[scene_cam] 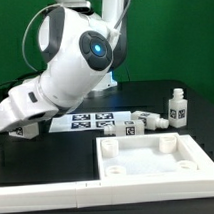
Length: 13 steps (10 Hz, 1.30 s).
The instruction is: Assemble one leg
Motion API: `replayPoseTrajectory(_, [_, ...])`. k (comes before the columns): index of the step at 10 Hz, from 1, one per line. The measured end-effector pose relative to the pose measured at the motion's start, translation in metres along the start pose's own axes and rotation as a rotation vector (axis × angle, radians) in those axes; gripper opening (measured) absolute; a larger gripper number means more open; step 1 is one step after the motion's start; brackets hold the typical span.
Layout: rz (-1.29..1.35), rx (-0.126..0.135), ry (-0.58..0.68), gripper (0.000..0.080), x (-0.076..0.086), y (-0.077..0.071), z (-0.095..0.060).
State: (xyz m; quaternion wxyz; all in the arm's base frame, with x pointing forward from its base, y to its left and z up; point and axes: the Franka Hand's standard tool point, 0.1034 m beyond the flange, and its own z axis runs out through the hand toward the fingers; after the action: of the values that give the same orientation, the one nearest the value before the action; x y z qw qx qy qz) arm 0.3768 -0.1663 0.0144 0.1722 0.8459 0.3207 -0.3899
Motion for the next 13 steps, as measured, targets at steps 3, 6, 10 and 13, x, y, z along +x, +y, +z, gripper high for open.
replayPoseTrajectory(3, [0.0,0.0,-0.001,0.0284,0.0,0.0,0.0])
replayPoseTrajectory(6, [0.014,0.073,-0.018,0.0284,-0.013,0.011,-0.055])
replayPoseTrajectory(10, [0.053,0.063,0.215,0.0284,-0.028,0.019,-0.079])
replayPoseTrajectory(13, [0.167,0.167,0.346,0.0285,-0.027,0.001,-0.122])
